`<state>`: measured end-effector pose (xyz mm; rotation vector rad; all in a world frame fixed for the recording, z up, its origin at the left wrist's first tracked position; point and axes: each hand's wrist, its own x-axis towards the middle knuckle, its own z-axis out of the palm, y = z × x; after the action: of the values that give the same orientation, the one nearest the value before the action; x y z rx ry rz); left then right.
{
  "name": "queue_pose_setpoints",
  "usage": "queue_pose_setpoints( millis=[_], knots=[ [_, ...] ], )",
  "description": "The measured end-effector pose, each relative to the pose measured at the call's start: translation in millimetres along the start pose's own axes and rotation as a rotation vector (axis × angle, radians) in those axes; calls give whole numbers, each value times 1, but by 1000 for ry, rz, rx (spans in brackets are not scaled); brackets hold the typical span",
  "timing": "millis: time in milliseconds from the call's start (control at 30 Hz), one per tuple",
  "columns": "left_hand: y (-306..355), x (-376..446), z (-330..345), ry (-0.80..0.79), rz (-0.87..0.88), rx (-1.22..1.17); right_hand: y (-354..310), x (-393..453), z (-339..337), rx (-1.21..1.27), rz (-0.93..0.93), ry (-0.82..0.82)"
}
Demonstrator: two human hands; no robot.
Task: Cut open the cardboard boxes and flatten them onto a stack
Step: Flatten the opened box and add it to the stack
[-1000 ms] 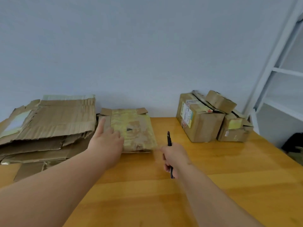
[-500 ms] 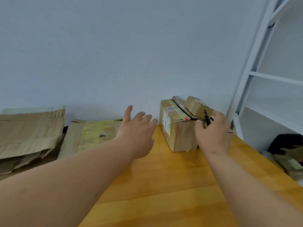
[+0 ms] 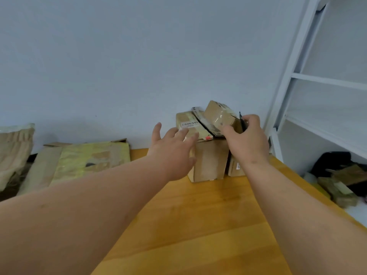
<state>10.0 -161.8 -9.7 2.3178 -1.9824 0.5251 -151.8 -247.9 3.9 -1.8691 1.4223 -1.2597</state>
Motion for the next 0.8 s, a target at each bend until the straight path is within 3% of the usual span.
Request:
queue_pose_setpoints(
  millis=[167, 333, 533, 800],
  knots=[
    [-24, -46, -27, 52, -126, -46, -13, -61, -20, 161, -153, -58],
    [-45, -131, -55, 84, -154, -82, -21, -143, -24, 221, -148, -461],
    [-64, -253, -58, -310, -15, -143, -36, -233, -19, 151, -100, -917],
    [-72, -336, -41, -483, -86, -176, -47, -311, 1, 67, -77, -1150]
  ],
)
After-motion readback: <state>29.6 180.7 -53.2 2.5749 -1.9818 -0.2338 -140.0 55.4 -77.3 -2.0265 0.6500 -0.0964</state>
